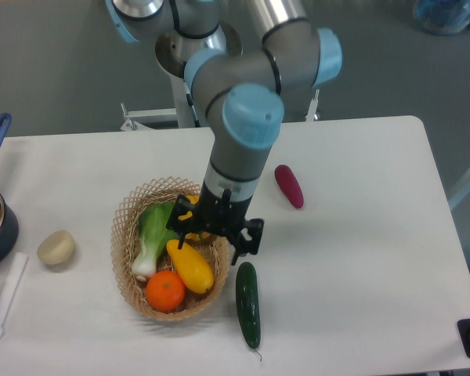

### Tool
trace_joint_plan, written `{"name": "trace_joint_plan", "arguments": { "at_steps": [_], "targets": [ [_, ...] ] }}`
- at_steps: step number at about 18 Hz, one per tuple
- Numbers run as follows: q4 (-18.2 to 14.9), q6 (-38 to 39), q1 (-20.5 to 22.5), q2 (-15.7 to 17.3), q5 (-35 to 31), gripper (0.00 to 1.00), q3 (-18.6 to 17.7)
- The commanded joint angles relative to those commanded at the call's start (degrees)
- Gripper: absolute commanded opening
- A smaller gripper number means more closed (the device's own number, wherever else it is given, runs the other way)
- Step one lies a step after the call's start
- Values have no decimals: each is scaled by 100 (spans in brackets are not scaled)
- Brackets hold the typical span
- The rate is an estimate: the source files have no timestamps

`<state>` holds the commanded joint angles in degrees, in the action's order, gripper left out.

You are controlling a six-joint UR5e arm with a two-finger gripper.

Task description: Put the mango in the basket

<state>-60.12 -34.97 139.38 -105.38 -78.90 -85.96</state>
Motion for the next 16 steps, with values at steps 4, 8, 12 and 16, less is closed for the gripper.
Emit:
{"name": "trace_joint_plan", "arguments": {
  "at_steps": [4, 8, 12, 16],
  "targets": [
    [-17, -1333, 246, 158, -766, 100, 18],
    [-79, -1942, 405, 491, -1688, 100, -148],
    [-123, -2653, 440, 887, -2217, 100, -394],
    [-123, -3603, 721, 1195, -2174, 100, -685]
  ]
}}
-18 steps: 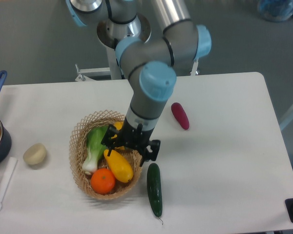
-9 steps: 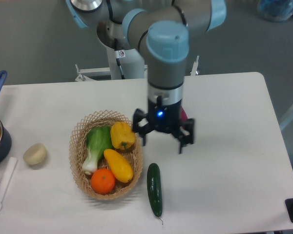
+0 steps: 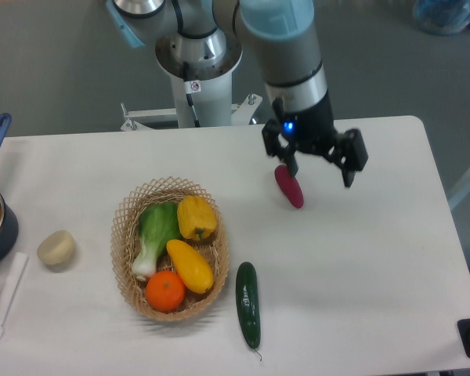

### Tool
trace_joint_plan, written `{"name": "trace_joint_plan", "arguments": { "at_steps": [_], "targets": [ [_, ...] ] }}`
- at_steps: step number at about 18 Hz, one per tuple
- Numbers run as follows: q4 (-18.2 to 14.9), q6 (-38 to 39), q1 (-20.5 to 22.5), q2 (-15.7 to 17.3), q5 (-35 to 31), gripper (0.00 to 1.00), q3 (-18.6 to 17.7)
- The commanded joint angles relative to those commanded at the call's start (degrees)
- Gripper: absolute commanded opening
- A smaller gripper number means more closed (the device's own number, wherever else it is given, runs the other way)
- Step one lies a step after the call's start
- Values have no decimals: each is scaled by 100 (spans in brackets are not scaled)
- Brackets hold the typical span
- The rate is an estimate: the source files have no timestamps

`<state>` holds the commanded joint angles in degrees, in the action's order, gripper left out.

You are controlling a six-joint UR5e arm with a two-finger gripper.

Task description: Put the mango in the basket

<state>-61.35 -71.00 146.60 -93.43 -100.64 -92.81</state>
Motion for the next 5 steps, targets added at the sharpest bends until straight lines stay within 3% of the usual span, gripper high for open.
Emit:
{"name": "trace_joint_plan", "arguments": {
  "at_steps": [5],
  "targets": [
    [9, -151, 44, 44, 18, 100, -53]
  ]
}}
